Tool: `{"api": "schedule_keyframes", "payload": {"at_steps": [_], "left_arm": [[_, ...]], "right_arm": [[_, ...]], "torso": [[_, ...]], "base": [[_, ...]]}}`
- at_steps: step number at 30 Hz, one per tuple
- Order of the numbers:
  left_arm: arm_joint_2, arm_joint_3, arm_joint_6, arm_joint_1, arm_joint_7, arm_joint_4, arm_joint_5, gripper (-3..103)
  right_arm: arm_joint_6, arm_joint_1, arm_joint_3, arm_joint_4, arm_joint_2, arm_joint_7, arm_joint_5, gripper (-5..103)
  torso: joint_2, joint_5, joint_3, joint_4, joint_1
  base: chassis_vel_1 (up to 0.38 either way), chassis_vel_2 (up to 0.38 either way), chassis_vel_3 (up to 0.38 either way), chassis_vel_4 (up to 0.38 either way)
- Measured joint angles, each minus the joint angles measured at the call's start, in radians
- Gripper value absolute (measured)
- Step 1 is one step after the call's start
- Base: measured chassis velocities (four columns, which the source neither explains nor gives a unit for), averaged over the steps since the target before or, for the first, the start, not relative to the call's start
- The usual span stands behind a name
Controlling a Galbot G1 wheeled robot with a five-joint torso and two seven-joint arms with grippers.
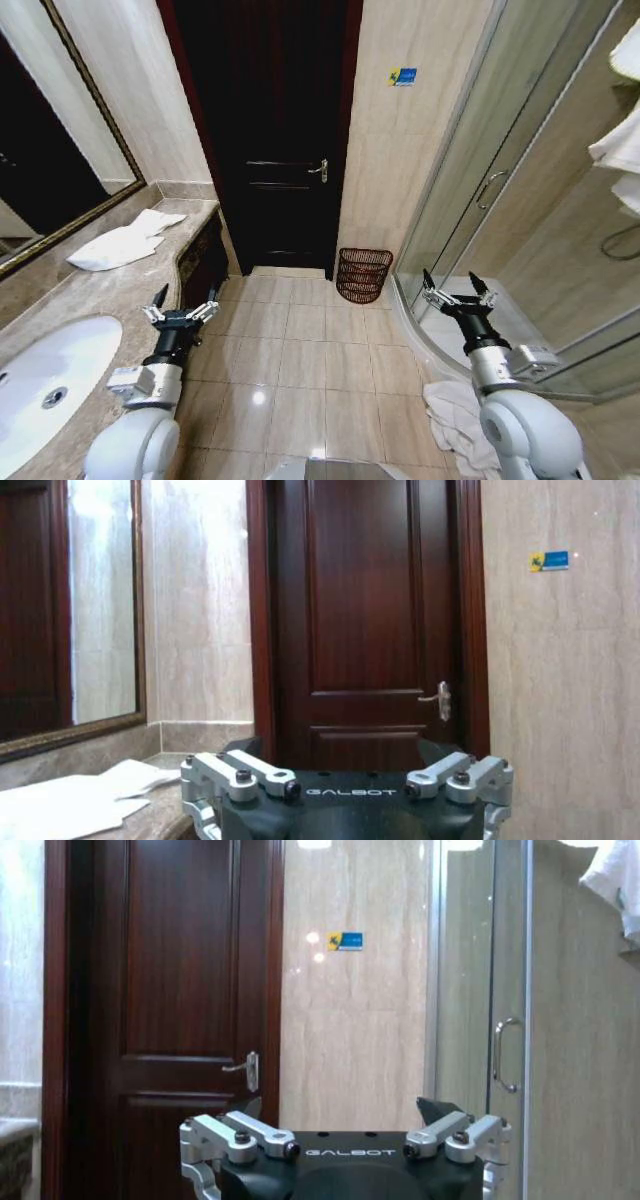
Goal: Discard the used towel into the hamper.
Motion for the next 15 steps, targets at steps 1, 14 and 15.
{"api": "schedule_keyframes", "payload": {"at_steps": [1, 14, 15], "left_arm": [[-0.001, 0.000, -0.002, 0.003, 0.003, 0.003, -0.001, 100], [-0.005, 0.002, -0.033, 0.014, 0.000, 0.022, 0.038, 100], [-0.005, 0.002, -0.033, 0.014, 0.000, 0.022, 0.038, 100]], "right_arm": [[-0.007, -0.009, 0.009, 0.005, 0.010, -0.012, 0.001, 100], [0.009, 0.002, 0.014, -0.014, 0.029, -0.003, 0.000, 100], [0.009, 0.002, 0.014, -0.014, 0.029, -0.003, 0.000, 100]], "torso": [[0.000, 0.0000, 0.000, -0.0001, 0.000], [0.000, 0.0002, 0.000, 0.0000, 0.000], [0.000, 0.0002, 0.000, 0.0000, 0.000]], "base": [[0.000, 0.000, 0.000, 0.000], [0.000, 0.000, 0.000, 0.000], [0.000, 0.000, 0.000, 0.000]]}}
